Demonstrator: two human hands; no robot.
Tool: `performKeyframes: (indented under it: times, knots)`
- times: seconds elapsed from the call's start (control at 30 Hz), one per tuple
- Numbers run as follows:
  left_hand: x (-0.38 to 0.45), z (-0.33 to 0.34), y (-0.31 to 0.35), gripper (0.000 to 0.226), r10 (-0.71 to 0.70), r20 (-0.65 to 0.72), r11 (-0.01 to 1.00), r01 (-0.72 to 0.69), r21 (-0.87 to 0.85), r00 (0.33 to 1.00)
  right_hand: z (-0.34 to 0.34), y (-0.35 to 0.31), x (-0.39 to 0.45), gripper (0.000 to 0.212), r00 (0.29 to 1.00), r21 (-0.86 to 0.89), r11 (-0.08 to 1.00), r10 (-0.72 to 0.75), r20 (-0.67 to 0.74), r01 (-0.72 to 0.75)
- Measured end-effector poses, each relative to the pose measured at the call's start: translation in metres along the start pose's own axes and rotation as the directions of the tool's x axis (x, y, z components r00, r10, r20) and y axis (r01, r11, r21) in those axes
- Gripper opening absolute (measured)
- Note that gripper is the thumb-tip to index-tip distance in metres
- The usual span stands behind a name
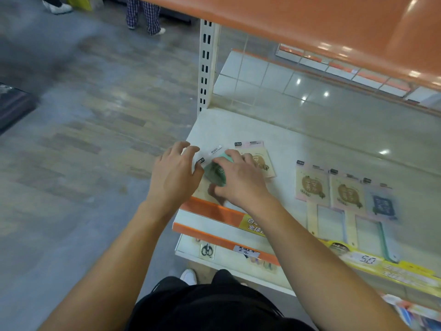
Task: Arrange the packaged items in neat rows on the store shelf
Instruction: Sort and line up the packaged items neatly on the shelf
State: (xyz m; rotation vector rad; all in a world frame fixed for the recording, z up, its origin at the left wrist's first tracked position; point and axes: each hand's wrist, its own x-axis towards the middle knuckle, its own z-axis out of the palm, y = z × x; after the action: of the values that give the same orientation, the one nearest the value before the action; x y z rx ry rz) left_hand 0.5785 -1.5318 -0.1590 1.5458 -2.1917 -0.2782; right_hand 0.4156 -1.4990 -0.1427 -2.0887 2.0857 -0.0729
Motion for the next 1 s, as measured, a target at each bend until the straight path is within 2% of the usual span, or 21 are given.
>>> performKeyframes:
  times: [0.27,0.5,0.77,1.0]
  knots:
    - [0.003,-0.001,0.008,0.038,0.010,-0.043,1.000,-0.011,-0.014,0.999,-0.011,0.014,-0.005,0.058,0.987,0.141,0.982,0.140,-0.082,-0.128]
    - [0.017,0.013,0.046,0.036,0.091,0.034,0.995,-0.089,-0.051,0.995,-0.022,0.046,-0.021,0.058,0.953,0.283,0.930,0.278,-0.117,-0.236]
    - [0.027,0.027,0.082,0.037,0.225,0.077,0.973,-0.220,-0.071,0.971,-0.036,0.085,-0.040,0.057,0.871,0.307,0.864,0.461,-0.168,-0.398]
    - [0.036,0.033,0.109,0.039,0.229,0.183,0.973,-0.218,-0.078,0.956,-0.031,0.111,-0.054,0.056,0.819,0.301,0.810,0.558,-0.133,-0.502]
